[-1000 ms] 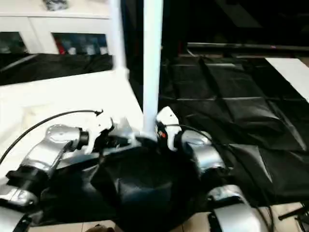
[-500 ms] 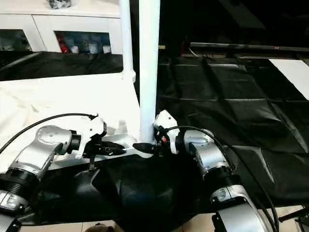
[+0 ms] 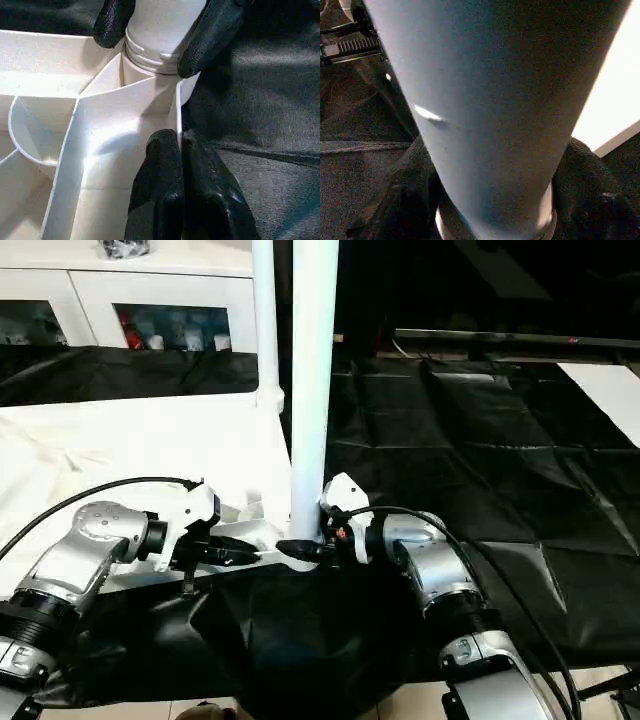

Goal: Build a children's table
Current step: Rotate leg to tighten

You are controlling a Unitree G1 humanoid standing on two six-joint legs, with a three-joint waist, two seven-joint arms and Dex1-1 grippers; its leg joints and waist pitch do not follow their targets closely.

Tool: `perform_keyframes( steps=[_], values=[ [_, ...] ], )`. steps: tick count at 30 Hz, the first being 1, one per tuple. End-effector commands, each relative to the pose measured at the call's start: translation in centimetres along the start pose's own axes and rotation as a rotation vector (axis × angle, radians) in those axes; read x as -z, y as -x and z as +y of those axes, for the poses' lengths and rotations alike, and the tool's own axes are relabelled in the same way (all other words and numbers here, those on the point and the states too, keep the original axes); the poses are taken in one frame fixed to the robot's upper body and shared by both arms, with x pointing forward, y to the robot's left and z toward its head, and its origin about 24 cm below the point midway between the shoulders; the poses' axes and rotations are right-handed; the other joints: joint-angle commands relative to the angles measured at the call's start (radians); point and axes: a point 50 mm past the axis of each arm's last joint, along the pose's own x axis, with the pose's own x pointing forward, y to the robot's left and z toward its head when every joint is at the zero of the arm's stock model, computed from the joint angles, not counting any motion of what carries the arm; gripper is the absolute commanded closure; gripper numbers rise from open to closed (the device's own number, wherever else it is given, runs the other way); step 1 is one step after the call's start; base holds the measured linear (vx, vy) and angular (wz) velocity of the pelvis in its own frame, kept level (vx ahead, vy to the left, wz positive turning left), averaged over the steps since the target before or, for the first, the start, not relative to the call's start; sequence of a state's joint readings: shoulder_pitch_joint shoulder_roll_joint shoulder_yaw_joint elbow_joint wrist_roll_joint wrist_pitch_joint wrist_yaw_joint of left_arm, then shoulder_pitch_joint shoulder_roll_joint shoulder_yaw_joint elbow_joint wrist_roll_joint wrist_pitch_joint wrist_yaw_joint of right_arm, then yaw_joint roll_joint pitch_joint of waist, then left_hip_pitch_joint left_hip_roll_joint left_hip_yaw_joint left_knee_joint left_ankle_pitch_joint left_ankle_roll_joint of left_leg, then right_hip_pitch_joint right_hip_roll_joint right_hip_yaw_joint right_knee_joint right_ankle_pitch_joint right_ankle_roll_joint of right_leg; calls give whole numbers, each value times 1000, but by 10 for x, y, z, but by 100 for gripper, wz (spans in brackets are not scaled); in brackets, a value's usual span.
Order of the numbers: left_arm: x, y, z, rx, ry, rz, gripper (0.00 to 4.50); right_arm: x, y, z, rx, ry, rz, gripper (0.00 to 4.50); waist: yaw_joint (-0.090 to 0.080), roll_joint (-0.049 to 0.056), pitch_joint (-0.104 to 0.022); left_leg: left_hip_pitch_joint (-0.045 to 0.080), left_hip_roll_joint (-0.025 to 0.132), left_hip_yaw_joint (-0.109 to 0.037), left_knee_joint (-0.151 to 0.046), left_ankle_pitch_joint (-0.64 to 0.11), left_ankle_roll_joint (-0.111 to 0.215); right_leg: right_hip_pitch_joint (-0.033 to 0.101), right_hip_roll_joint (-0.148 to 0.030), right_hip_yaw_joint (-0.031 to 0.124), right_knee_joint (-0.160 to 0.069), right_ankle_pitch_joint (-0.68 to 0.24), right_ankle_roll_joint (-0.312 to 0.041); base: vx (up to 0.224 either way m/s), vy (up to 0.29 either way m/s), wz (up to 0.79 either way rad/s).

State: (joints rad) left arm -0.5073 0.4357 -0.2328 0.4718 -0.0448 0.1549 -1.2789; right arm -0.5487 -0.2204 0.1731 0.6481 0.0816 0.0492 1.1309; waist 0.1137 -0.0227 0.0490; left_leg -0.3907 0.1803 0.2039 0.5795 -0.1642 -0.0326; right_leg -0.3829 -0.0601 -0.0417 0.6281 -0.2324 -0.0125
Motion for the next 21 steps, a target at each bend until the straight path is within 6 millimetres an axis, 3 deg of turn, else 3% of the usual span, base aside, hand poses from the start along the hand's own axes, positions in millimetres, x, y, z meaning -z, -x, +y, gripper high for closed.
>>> perform_keyframes(
  steps=[1,5,6,9,10,11,16,18,21],
  values=[
    [-4,-4,0,-18,-1,-30,450,4,-5,6,-21,-23,6,190,0,5,-61,32,66,-28,-62,-165,30,32,-92,44,-66,-19,-238,0,0,0],
    [-7,-13,10,-144,12,-31,450,7,-15,-1,146,-80,-9,190,-7,2,-57,37,64,-31,-66,-199,6,28,-96,47,-74,-82,-233,0,0,0],
    [-16,-30,19,-252,38,-48,450,11,-27,-5,295,-132,-8,190,-8,1,-55,36,65,-31,-68,-209,-4,28,-98,49,-78,-111,-225,0,0,0],
    [-28,-49,24,-328,65,-71,450,13,-40,-7,436,-182,3,191,-14,1,-54,48,63,-34,-72,-262,-42,23,-101,50,-88,-215,-212,0,0,0],
    [-37,-63,24,-354,75,-83,450,12,-49,-9,523,-211,15,191,-15,2,-53,42,64,-35,-75,-257,-46,24,-102,52,-88,-217,-200,0,0,0],
    [-38,-64,24,-354,75,-84,450,12,-50,-9,528,-213,15,191,-17,1,-54,45,62,-36,-75,-265,-50,22,-100,51,-90,-223,-194,0,0,0],
    [-48,-79,21,-353,64,-92,450,3,-64,-6,540,-211,-3,191,-17,3,-58,35,59,-34,-70,-217,-6,29,-99,50,-85,-128,-188,0,0,0],
    [-49,-81,20,-345,54,-93,450,-1,-67,-5,520,-223,-35,135,-15,3,-59,33,59,-34,-69,-205,6,31,-100,49,-84,-113,-189,0,0,0],
    [-44,-77,20,-327,42,-90,450,-4,-68,-4,483,-236,-65,115,-16,5,-57,34,61,-36,-71,-223,7,29,-100,48,-87,-139,-189,0,0,0]
  ],
)
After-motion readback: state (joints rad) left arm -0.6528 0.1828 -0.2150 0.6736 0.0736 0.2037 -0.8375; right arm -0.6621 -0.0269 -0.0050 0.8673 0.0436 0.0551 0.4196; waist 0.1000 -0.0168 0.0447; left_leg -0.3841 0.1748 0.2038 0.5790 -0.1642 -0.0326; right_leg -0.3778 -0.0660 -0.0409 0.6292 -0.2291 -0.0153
